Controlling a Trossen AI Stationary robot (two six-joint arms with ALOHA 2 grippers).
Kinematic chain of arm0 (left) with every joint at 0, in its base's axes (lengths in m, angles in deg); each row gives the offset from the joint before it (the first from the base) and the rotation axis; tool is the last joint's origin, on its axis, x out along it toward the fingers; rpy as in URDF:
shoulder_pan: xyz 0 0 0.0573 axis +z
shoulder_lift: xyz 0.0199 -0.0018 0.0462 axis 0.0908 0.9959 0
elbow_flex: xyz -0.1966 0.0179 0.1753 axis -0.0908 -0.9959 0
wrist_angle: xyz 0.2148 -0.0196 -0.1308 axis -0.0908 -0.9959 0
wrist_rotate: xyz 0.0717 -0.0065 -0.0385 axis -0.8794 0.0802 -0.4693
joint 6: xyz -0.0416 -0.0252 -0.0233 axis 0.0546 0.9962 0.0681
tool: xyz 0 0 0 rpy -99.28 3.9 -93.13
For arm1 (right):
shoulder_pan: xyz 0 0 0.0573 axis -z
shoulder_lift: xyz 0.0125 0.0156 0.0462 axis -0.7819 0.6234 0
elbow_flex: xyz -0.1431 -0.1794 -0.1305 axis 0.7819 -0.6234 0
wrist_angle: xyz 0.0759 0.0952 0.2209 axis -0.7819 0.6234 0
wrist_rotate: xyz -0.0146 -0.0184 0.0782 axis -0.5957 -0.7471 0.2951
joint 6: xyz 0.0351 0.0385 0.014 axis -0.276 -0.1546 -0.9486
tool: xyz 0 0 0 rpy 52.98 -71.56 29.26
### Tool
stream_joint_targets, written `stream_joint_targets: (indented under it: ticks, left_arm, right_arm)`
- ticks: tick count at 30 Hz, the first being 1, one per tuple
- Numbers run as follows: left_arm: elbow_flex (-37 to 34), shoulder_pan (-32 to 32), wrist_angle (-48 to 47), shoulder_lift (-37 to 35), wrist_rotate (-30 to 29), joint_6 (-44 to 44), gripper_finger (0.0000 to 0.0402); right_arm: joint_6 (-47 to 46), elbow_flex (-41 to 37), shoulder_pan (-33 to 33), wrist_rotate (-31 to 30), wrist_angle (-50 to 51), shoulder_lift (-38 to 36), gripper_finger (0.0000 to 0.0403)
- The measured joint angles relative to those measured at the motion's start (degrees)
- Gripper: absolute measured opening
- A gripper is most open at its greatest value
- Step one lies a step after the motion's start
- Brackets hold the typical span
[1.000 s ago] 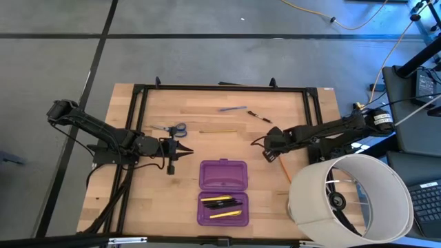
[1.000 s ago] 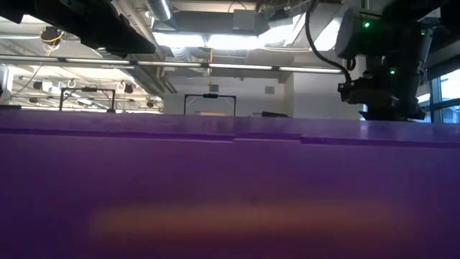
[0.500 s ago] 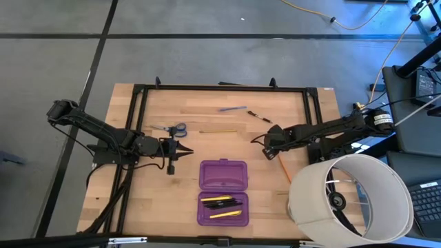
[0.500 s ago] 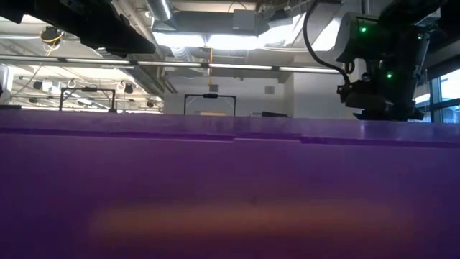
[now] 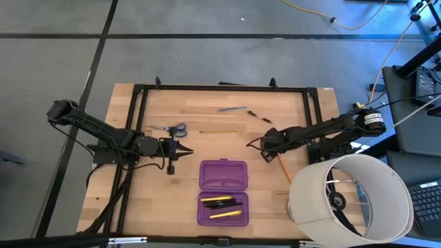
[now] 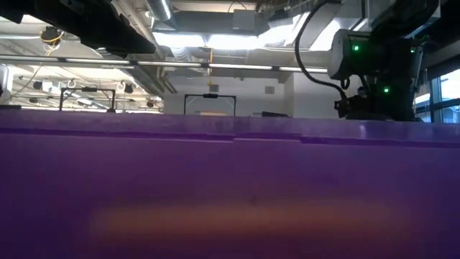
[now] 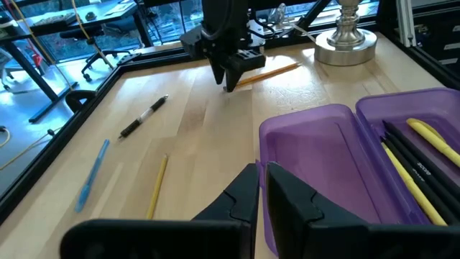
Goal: Pick & place school supplies into a supply box
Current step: Put the orange pencil into the violet supply box
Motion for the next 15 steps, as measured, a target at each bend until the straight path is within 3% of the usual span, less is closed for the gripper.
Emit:
stream_joint_targets:
  ticks: [9, 15]
  left_arm:
    - [0.0, 0.0, 0.0, 0.0, 0.0, 0.0, 0.002]
    - [0.0, 0.0, 0.0, 0.0, 0.0, 0.0, 0.0022]
  right_arm:
    - [-0.1, 0.1, 0.0, 0.8, -0.1, 2.2, 0.0198]
    - [-0.1, 0.1, 0.0, 1.7, -0.7, 2.3, 0.0165]
